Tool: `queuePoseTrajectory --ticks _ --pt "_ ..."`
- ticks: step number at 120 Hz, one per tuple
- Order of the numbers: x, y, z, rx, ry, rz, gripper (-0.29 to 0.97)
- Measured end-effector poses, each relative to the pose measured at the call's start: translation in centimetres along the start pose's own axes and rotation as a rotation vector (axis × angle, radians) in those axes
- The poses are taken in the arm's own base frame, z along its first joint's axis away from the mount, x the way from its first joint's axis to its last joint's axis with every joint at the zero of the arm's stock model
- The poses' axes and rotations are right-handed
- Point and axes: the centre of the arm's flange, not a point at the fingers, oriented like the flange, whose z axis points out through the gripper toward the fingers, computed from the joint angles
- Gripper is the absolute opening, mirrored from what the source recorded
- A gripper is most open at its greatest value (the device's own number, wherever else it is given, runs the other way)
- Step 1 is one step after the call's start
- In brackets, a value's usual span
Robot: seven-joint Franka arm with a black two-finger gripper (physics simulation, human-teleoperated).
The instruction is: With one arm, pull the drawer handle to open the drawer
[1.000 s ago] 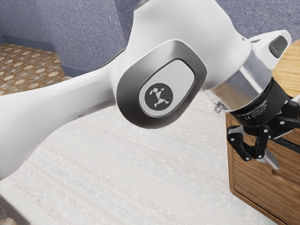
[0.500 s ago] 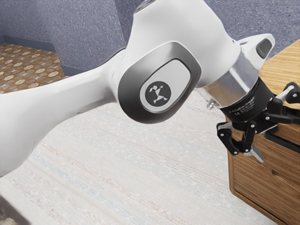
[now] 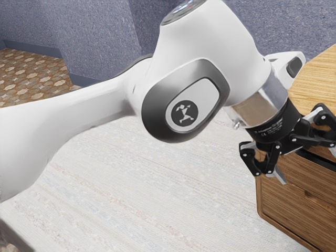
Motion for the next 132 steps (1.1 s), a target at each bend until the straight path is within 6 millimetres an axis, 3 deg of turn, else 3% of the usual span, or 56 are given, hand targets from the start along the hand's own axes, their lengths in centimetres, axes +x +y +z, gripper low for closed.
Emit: queuePoseTrajectory --ticks 26,45,64,82,132 --pt "0.3 -0.8 0.6 0.034 0.0 -0.006 0.68" --pt "-0.4 -1.2 -0.2 0.08 0.007 0.004 0.68" --pt "-2.7 -2.5 -3.0 0.129 0.043 0.018 0.68" --pt "-4.7 -3.8 -2.2 0.193 0.036 0.03 0.68" --pt "-9.8 -8.2 -6.4 0.252 0.126 0.026 0.68"
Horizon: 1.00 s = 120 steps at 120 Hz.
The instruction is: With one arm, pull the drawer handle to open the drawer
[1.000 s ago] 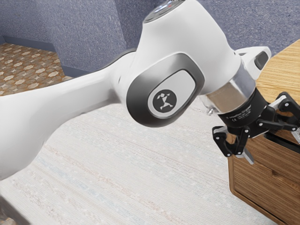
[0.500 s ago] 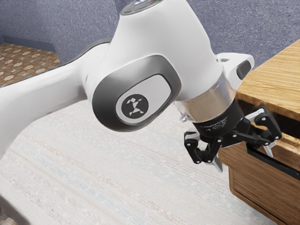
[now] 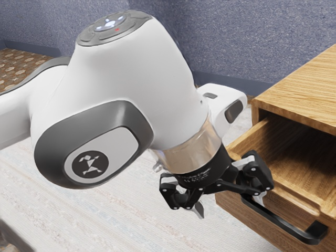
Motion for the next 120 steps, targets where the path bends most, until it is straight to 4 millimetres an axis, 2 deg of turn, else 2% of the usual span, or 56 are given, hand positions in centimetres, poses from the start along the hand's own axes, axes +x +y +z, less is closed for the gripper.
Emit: queuePoseTrajectory --ticks 12,28,45,52,60,75,81,90,111,120 --pt "-1.2 -0.9 -0.9 -0.002 0.017 -0.001 0.68" --pt "-1.5 -2.7 -4.8 -0.061 0.037 -0.013 0.68" --pt "-1.0 -1.3 -12.4 -0.161 0.094 0.006 0.68" --pt "1.1 -0.2 -14.0 -0.169 0.108 0.023 0.68" --pt "6.0 -0.8 -13.4 -0.138 0.111 0.012 0.68" --pt "15.6 -4.7 -14.8 -0.071 0.129 0.029 0.68" --pt "18.2 -7.0 -15.1 -0.006 0.149 0.06 0.68" --pt "19.5 -8.4 -14.4 0.075 0.14 0.146 0.68" --pt "19.6 -9.2 -13.4 0.165 0.09 0.335 0.68" --pt "20.9 -11.0 -13.1 0.192 0.07 0.363 0.68"
